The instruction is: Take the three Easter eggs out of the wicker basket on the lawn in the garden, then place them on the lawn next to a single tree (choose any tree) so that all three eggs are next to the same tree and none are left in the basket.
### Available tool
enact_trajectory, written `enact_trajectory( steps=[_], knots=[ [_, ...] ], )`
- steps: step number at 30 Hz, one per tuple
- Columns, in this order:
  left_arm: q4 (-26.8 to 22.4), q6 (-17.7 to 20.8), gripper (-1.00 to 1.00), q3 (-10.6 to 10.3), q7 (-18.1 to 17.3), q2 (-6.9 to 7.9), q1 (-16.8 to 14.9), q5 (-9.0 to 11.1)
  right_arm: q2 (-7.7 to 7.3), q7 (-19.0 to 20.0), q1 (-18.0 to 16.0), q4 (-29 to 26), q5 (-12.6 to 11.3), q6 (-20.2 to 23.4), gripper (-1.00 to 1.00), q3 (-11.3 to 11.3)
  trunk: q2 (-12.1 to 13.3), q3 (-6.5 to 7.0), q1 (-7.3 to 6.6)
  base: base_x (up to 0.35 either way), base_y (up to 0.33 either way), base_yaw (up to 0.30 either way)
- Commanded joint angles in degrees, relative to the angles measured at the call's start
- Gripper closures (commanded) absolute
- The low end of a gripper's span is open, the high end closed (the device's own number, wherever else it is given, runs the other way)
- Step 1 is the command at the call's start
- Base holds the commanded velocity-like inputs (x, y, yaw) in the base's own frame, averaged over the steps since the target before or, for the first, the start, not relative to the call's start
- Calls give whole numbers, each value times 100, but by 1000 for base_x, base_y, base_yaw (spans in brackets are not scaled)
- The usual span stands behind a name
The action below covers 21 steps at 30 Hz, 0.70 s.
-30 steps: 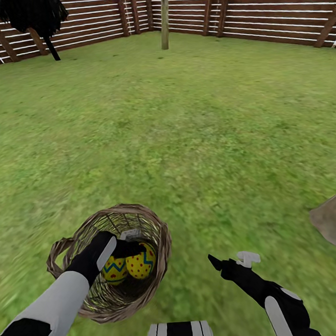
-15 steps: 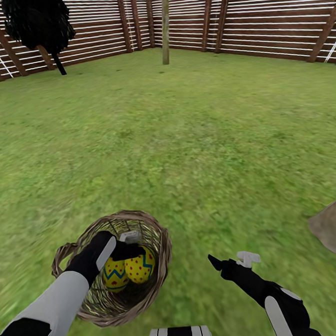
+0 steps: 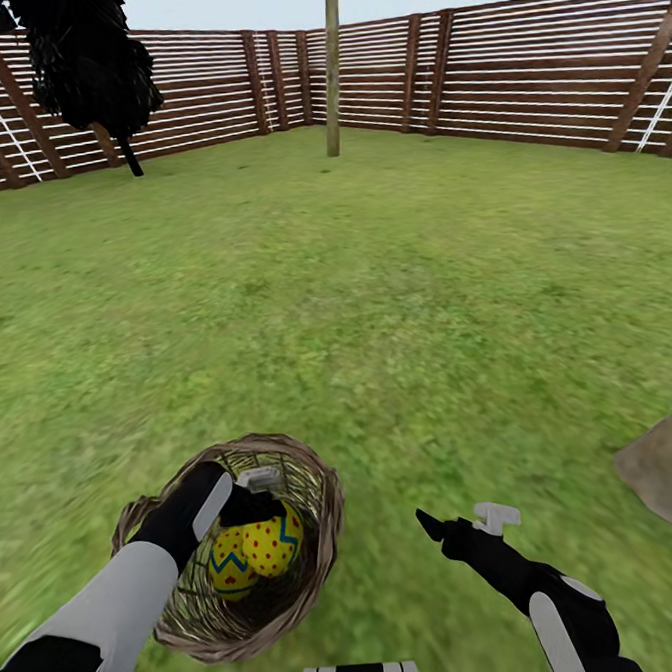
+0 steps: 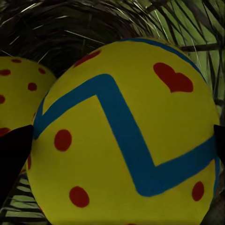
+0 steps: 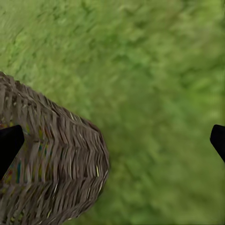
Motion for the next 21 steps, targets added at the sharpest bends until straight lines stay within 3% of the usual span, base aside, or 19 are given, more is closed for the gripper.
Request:
enact_trajectory(
  steps=[1,21],
  knots=[
    [-7,22,100,-30,-17,7,-2,-11,7,26,-2,-5,-15,39,-100,-16,0,18,-3,-11,0,0],
    [-47,31,100,-37,-16,6,3,-11,7,26,-5,-5,-16,34,-100,-20,27,462,-55,-74,0,0]
  ],
)
